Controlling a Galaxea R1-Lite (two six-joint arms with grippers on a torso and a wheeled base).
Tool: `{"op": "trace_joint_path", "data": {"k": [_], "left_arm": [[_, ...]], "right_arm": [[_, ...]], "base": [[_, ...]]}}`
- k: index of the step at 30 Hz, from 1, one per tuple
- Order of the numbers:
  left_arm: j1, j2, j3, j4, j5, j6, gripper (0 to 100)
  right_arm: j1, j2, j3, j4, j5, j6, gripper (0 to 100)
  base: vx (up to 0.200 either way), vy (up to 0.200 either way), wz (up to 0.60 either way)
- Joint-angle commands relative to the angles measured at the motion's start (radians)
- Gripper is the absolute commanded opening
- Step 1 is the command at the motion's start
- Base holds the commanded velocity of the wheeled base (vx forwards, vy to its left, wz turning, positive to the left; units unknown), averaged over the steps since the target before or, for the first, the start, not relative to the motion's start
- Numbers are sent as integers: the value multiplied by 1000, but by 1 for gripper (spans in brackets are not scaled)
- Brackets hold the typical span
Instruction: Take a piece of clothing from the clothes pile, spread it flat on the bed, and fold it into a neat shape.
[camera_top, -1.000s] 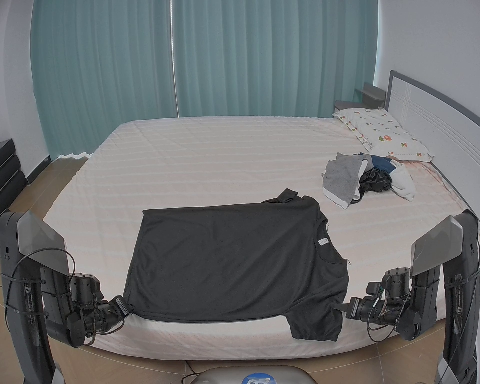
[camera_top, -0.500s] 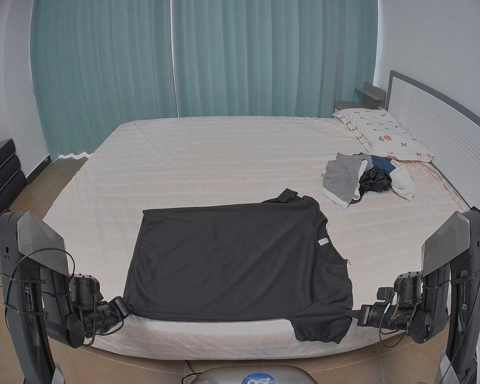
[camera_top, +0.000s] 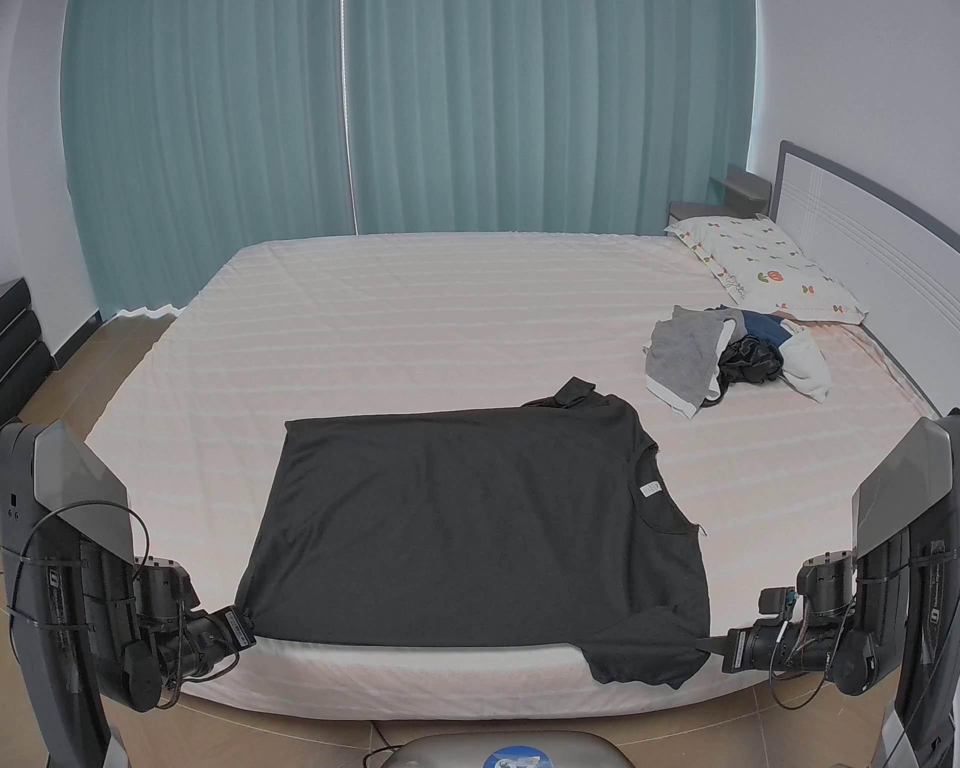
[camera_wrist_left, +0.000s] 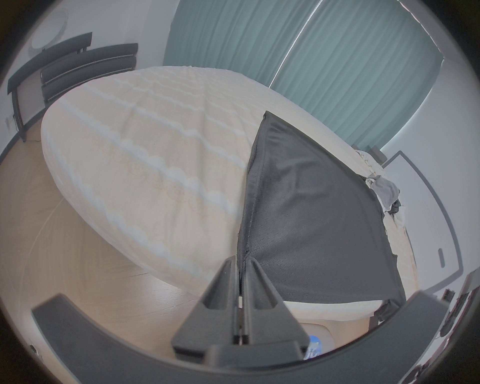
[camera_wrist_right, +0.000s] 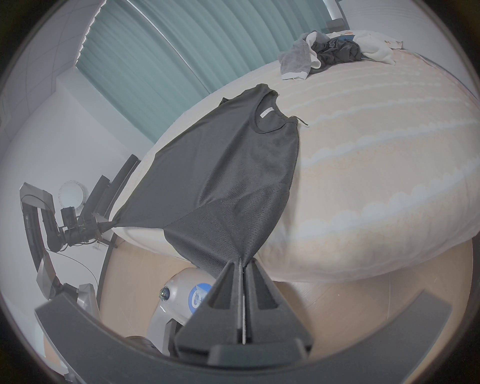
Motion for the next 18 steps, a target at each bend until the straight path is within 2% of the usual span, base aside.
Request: {"op": "trace_joint_path", "data": {"k": [1, 9, 18], "left_arm": [[-2, 9, 28, -17, 23, 21, 0], [-3, 20, 64, -20, 34, 70, 0], [-2, 20, 77, -17, 34, 85, 0]], "right_arm": [[0, -5, 22, -7, 0, -10, 0], [-8, -6, 64, -5, -3, -89, 0], [-11, -32, 64, 69, -8, -122, 0]], "base": [[0, 0, 0], [0, 0, 0], [0, 0, 0]]}}
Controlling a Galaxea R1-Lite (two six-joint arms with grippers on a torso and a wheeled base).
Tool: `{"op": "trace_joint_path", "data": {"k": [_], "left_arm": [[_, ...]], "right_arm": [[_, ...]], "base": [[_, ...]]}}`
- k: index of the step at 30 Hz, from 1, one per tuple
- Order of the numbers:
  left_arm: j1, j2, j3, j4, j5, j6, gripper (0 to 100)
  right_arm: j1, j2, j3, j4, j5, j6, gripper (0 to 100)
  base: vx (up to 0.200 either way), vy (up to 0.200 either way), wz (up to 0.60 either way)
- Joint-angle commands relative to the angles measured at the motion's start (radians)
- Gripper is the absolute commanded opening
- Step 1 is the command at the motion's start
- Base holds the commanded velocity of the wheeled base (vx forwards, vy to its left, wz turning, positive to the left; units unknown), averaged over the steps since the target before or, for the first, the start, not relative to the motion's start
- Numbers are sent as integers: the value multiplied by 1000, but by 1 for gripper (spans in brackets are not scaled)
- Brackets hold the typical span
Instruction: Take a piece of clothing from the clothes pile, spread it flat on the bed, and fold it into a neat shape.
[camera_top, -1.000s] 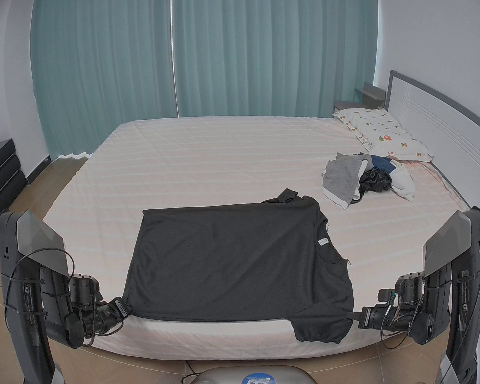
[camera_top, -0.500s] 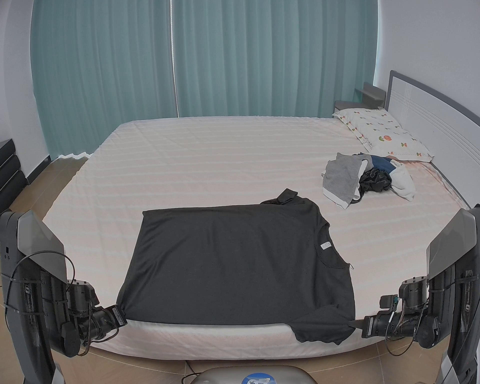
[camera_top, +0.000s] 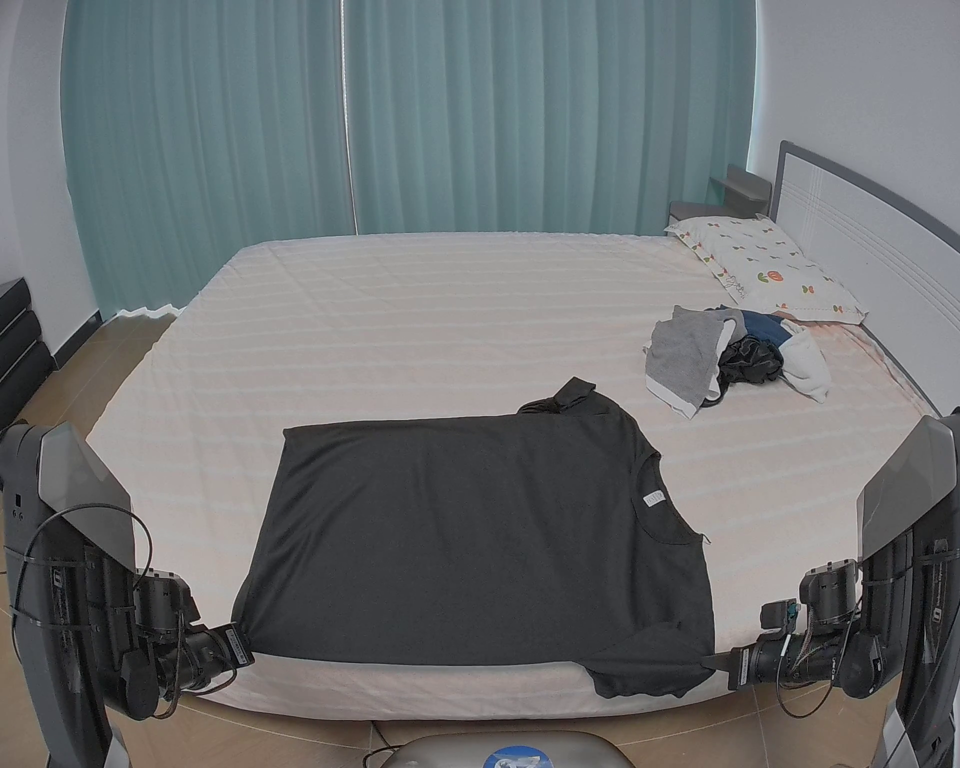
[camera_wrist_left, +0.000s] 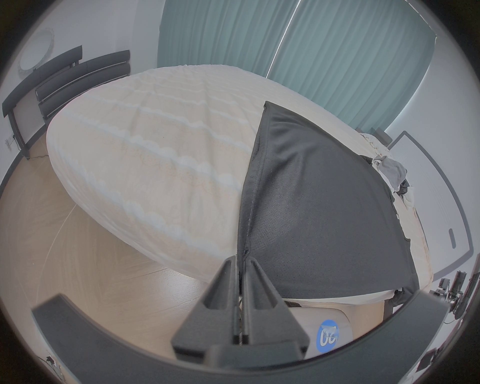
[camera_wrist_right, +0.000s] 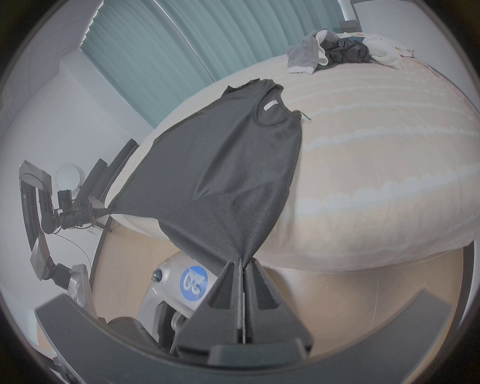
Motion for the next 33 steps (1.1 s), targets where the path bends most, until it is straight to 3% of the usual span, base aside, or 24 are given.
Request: {"op": "trace_joint_path", "data": {"k": [1, 6, 13, 21, 33], "left_arm": [[0, 1, 15, 7, 2, 0, 0], [0, -5, 15, 36, 3, 8, 0], [0, -73, 15, 190, 8, 62, 0], [0, -100, 15, 291, 14, 100, 0], [5, -252, 1, 299, 15, 97, 0]], "right_arm": [[-2, -40, 18, 49, -1, -25, 0], [-5, -63, 18, 80, -3, -37, 0], [-31, -66, 18, 95, -4, -61, 0], [-32, -115, 18, 198, -12, -130, 0], [-34, -170, 18, 126, -15, -118, 0]], "base": [[0, 0, 0], [0, 0, 0], [0, 0, 0], [0, 0, 0], [0, 0, 0]]}}
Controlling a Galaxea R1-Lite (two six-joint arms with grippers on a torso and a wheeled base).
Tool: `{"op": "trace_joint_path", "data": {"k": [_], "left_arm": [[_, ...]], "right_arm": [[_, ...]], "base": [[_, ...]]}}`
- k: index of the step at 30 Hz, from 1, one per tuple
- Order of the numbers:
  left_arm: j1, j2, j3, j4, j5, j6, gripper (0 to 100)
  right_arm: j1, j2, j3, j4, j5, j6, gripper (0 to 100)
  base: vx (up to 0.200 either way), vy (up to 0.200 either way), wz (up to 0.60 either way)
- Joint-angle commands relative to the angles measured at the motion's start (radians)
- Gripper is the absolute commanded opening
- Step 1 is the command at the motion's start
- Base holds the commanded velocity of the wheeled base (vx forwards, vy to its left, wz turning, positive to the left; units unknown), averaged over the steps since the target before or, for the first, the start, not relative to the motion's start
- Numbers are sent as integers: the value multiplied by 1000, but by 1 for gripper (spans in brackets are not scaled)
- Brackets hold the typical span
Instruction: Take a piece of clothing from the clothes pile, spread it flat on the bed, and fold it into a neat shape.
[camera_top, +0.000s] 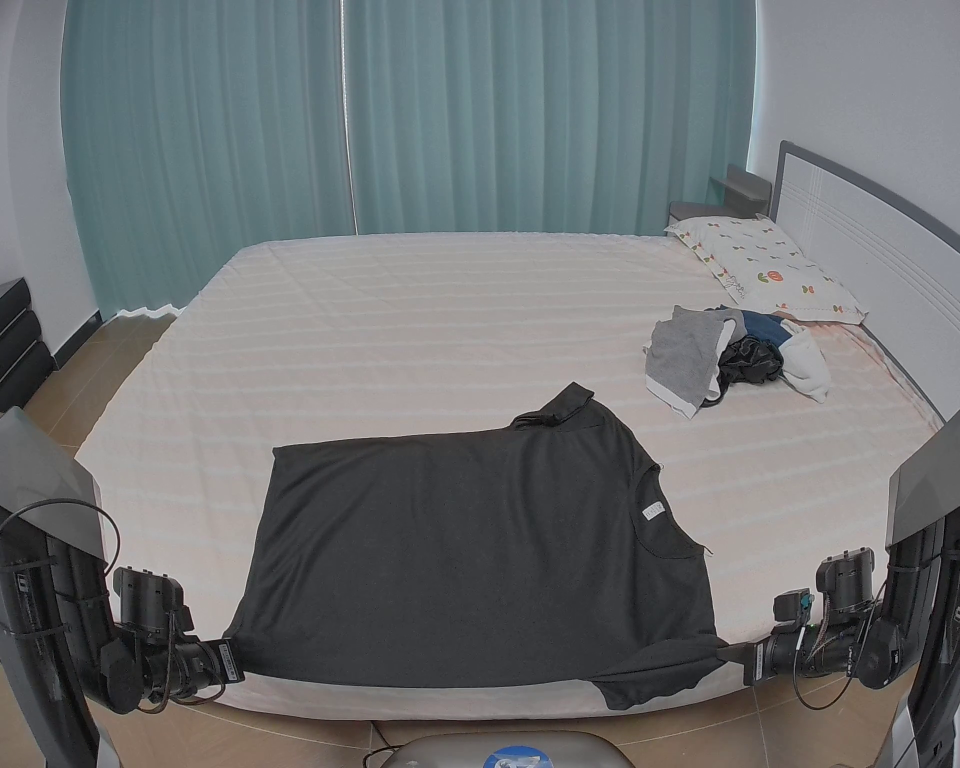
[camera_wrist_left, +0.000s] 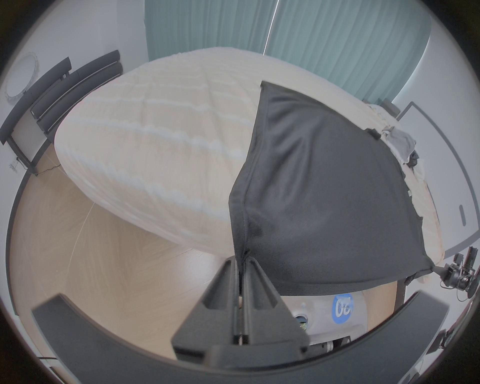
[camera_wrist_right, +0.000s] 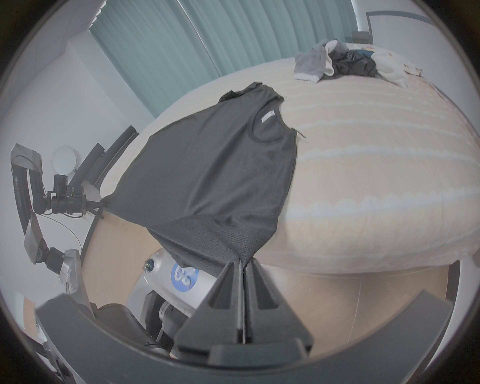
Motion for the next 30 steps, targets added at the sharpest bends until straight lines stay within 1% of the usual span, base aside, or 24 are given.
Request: {"op": "trace_joint_path", "data": {"k": [1, 3, 4, 5, 7, 10, 12, 14, 17, 22, 26, 30], "left_arm": [[3, -89, 1, -3, -9, -6, 0], [6, -117, -39, -5, -8, -58, 0], [6, -120, -45, -5, -9, -69, 0], [6, -128, -64, -3, -9, -100, 0], [6, -131, -88, -3, -9, -129, 0], [6, -123, -122, -2, -11, -147, 0], [6, -120, -140, -3, -11, -155, 0], [6, -117, -150, -3, -11, -159, 0], [6, -109, -194, -3, -11, -207, 0], [8, -91, -246, -3, -11, -261, 0], [6, -65, -271, -3, -11, -301, 0], [5, -39, -294, -3, -12, -310, 0]], "right_arm": [[-1, -35, 17, -25, 4, 5, 0], [0, -51, 3, -51, 7, 37, 0], [2, -51, 2, -54, 7, 45, 0], [3, -51, -12, -68, 7, 74, 0], [3, -48, -43, -93, 7, 121, 0], [3, -42, -95, -97, 7, 175, 0], [-1, -41, -135, -90, 7, 193, 0], [-3, -42, -155, -87, 7, 201, 0], [-1, -35, -227, -84, 5, 224, 0], [-3, -31, -282, -51, 5, 238, 0], [-6, -30, -346, 21, 5, 238, 0], [-7, -35, -414, 114, 5, 240, 0]], "base": [[0, 0, 0], [0, 0, 0], [0, 0, 0], [0, 0, 0], [0, 0, 0], [0, 0, 0], [0, 0, 0], [0, 0, 0], [0, 0, 0], [0, 0, 0], [0, 0, 0], [0, 0, 0]]}}
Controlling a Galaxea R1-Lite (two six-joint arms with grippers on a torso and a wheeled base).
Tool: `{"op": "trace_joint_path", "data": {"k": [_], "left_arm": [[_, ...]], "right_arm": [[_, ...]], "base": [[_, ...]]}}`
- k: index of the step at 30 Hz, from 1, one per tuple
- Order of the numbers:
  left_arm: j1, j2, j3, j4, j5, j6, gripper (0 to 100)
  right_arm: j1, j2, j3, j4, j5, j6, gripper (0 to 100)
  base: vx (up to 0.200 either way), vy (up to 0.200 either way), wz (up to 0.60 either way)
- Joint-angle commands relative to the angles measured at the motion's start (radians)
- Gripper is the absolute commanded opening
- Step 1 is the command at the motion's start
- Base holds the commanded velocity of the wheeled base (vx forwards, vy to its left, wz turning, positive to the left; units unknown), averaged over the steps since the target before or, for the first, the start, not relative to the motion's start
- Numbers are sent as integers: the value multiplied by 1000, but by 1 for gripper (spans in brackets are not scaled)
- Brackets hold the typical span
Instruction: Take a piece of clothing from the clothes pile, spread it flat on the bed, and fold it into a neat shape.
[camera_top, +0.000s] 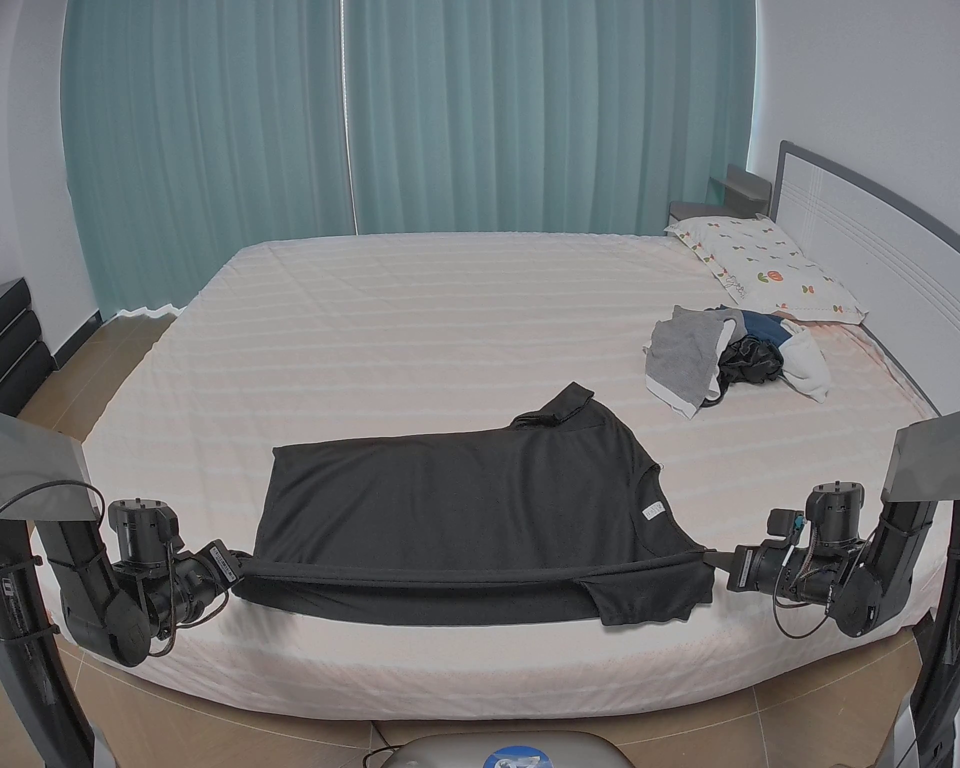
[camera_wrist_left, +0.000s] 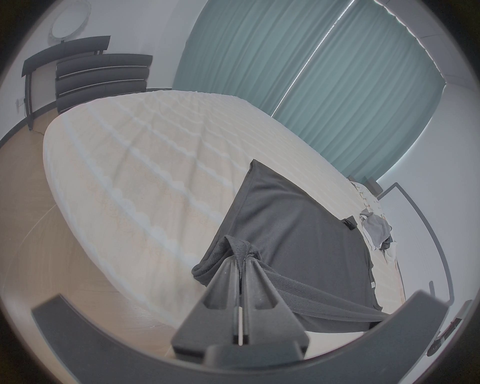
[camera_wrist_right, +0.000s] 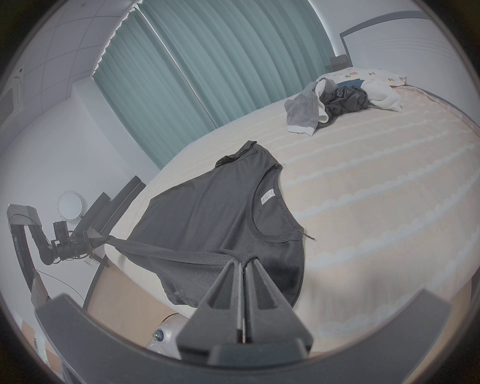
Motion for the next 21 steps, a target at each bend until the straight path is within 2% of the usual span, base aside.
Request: {"op": "trace_joint_path", "data": {"k": [1, 6, 12, 21], "left_arm": [[-2, 45, -32, -1, -4, -18, 0], [-6, 60, -60, 3, -13, -65, 0], [-6, 68, -74, -1, -19, -97, 0], [-6, 43, -60, -1, -19, -115, 0]], "right_arm": [[-2, -4, -89, 79, 0, 1, 0], [1, -4, -198, 214, 0, 1, 0], [1, -11, -264, 241, -4, 13, 0], [14, -49, -267, 277, -4, 13, 0]], "base": [[0, 0, 0], [0, 0, 0], [0, 0, 0], [0, 0, 0]]}}
